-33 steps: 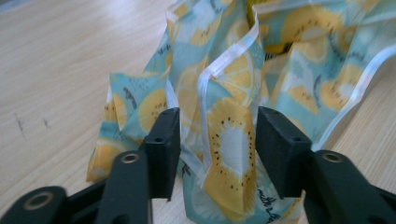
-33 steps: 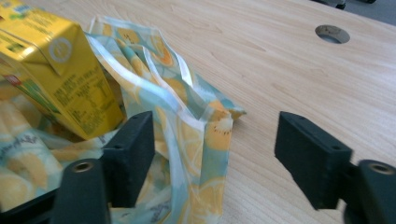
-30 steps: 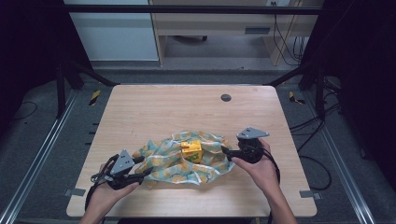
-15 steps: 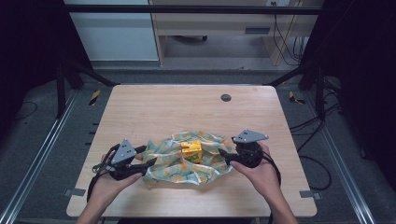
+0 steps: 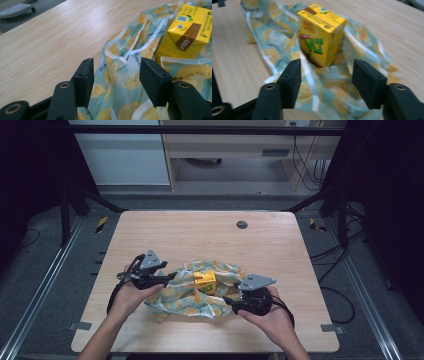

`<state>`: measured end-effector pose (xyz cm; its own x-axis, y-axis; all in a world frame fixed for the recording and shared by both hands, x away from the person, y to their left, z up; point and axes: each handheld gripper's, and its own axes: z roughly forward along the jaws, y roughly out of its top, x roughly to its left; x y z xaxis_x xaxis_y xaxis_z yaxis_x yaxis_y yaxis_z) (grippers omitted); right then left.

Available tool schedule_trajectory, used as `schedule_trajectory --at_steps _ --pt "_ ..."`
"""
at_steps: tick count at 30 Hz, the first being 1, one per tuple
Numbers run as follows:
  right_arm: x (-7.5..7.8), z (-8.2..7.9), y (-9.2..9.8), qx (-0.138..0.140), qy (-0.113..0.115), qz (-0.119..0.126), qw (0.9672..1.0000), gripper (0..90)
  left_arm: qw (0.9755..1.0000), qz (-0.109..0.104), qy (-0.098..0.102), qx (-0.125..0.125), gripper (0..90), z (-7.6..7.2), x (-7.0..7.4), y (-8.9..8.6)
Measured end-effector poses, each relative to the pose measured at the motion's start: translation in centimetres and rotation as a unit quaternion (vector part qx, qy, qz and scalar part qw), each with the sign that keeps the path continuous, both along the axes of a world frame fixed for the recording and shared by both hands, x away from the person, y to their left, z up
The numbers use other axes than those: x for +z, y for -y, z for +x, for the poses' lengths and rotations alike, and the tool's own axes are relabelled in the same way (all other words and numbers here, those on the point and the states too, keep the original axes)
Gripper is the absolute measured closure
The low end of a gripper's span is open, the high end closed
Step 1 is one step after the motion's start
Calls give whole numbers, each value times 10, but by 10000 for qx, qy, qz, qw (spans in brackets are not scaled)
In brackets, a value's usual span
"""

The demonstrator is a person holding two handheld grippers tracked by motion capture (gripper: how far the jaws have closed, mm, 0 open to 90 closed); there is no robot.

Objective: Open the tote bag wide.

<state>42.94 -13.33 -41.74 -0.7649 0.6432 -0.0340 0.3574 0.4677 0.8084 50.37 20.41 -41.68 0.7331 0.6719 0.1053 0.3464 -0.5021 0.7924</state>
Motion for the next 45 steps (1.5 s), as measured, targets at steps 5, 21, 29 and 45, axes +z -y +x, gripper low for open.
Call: schedule_trajectory --at_steps 5,21,29,45 --pt "-12 4 -17 305 -283 -67 9991 263 10000 -2 -90 -36 444 6 1 2" --pt "-55 11 -33 730 -698 -676 9926 527 9957 461 -522 -606 394 19 -20 34" --pt "-58 11 -27 843 -731 -699 9913 831 9932 699 -704 -610 805 24 -24 38" --pt "-59 9 8 591 -900 -581 9925 897 9986 230 -446 188 900 50 -25 22"
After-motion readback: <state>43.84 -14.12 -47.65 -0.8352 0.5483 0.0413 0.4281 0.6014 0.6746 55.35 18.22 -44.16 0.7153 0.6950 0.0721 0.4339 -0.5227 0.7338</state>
